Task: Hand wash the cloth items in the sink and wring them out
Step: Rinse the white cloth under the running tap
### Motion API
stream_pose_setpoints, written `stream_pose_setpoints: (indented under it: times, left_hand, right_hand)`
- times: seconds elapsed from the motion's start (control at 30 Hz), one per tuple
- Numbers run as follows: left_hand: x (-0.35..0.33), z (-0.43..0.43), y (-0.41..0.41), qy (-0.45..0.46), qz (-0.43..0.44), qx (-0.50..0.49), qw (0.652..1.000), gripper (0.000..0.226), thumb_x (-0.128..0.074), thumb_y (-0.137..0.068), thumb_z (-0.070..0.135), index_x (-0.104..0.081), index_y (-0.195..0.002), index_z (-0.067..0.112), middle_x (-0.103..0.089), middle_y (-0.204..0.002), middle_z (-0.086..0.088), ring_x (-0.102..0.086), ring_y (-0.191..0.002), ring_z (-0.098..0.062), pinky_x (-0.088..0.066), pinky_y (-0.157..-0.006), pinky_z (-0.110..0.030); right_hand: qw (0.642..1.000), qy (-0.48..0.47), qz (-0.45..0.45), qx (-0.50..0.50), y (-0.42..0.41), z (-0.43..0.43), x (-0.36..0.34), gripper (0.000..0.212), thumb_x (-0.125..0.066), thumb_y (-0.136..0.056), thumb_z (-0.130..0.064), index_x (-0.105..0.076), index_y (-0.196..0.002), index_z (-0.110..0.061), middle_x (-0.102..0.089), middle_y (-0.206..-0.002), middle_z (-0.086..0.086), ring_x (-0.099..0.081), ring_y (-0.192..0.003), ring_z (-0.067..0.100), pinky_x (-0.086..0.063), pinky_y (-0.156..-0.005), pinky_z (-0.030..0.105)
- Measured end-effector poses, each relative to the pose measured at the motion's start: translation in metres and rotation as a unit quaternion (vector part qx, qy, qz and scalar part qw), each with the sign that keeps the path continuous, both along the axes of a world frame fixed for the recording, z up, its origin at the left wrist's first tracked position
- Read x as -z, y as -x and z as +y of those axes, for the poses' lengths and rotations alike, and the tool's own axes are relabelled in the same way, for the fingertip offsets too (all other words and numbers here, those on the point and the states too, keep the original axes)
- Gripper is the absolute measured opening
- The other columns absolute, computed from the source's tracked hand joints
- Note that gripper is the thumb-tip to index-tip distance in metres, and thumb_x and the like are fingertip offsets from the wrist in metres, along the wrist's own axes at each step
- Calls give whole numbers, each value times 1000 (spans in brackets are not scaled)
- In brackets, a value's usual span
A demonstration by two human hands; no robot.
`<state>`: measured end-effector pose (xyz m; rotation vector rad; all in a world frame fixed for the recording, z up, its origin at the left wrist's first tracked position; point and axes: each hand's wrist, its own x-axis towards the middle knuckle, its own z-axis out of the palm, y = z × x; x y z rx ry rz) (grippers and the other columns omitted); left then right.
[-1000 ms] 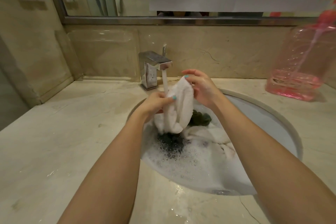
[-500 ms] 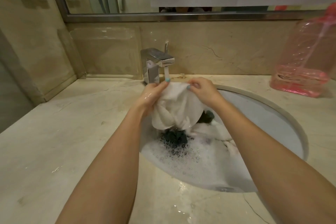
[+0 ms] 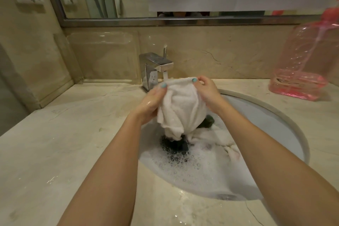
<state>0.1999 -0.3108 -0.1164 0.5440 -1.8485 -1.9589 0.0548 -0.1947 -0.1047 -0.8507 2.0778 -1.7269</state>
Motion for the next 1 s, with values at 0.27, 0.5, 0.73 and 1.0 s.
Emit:
stream_pose_setpoints:
  times: [0.27, 0.5, 0.73, 1.0]
  left_hand:
    - [-6, 5, 16, -76, 136, -161, 975, 26, -44, -103, 41, -58, -108, 19, -67, -98, -10, -67, -94, -27, -54, -92, -48]
    - [-3, -3, 18, -29, 94, -248, 964, 43, -35, -105, 41, -47, -135, 13, -60, -125, -10, -60, -115, -26, -50, -99, -43]
    - [-1, 17, 29, 0, 47, -225, 973, 17, -38, -105, 29, -51, -109, 19, -59, -96, -5, -61, -91, -23, -53, -77, -34]
    - [-5, 66, 37, 106, 4, -177, 978, 32, -43, -99, 23, -61, -75, 14, -61, -71, -1, -57, -70, -15, -46, -61, -29]
  right_hand:
    - [974, -77, -98, -187, -28, -15, 27, 47, -36, -102, -45, -46, -140, -18, -55, -135, 0, -51, -123, 20, -41, -106, 45]
    - [915, 122, -332, -192, -36, -15, 5, 39, -37, -104, -35, -56, -129, -13, -66, -120, 10, -62, -111, 26, -51, -89, 42]
    - [994, 62, -56, -76, -73, -32, -3, 22, -43, -103, -27, -59, -92, -17, -61, -86, -1, -58, -78, 11, -46, -66, 20]
    - [982, 44, -80, 166, -51, -33, -2, 34, -49, -95, -19, -57, -63, -14, -64, -73, 4, -58, -76, 25, -45, -70, 32]
